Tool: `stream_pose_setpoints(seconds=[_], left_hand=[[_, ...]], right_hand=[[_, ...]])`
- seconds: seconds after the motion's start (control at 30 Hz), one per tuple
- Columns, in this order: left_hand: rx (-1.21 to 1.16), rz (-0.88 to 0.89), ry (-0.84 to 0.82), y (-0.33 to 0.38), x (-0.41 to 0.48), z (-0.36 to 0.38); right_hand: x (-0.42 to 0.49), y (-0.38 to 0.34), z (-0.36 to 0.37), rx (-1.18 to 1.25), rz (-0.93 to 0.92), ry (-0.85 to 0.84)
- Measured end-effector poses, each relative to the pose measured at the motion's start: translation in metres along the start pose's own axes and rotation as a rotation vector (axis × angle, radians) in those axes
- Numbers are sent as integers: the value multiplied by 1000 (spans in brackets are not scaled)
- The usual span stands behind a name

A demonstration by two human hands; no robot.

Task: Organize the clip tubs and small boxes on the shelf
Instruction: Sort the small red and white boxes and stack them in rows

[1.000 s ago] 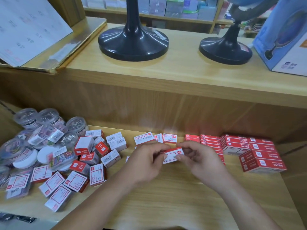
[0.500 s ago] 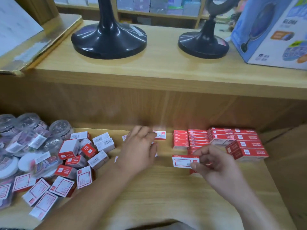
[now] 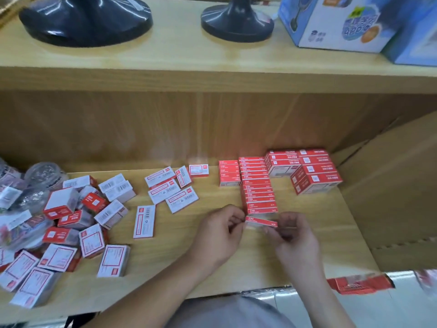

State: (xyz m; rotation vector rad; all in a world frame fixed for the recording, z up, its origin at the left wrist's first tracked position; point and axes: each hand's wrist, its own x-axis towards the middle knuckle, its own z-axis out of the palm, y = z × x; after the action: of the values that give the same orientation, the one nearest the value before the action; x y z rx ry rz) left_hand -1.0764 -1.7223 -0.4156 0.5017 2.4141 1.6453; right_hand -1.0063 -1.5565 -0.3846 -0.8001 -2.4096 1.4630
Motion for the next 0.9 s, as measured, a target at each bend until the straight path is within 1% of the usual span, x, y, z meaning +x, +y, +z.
stream_pose_setpoints(seconds=[0.07,0.17,0.27,0.33,0.4,0.5,0.57,0.63,0.7,0.77,0.83,0.9], left_hand=[[16,-20,44,0,0,3],[138,45,-1,3,1,5],[307,126,5,2,4,6],[333,131,18,1,6,7],[297,104,16,2,5,8],[152,23,-62,6,-6,-3],[151,6,-81,5,-23,-22],[238,15,-25,1,-45,-50],[386,28,56,-4,-69,-78],[592,48,141,-7,-91,-102],[754,75,213,-9,-109,-120],[872,95,246,-15,-121,-132]], right_hand=[[2,4,5,-81,-57,4],[5,9,9,-243,-146,-10],[8,11,11,-298,-176,22],[9,11,11,-306,-183,40],[12,9,9,-277,-129,32],[8,3,1,-236,21,27],[-5,-5,-3,-233,42,47],[-19,-20,9,-249,-45,-22],[-29,-33,38,-228,-247,-157],[-34,-46,73,-255,-482,-297],[-33,-59,106,-360,-679,-384],[-31,-67,133,-511,-839,-438]])
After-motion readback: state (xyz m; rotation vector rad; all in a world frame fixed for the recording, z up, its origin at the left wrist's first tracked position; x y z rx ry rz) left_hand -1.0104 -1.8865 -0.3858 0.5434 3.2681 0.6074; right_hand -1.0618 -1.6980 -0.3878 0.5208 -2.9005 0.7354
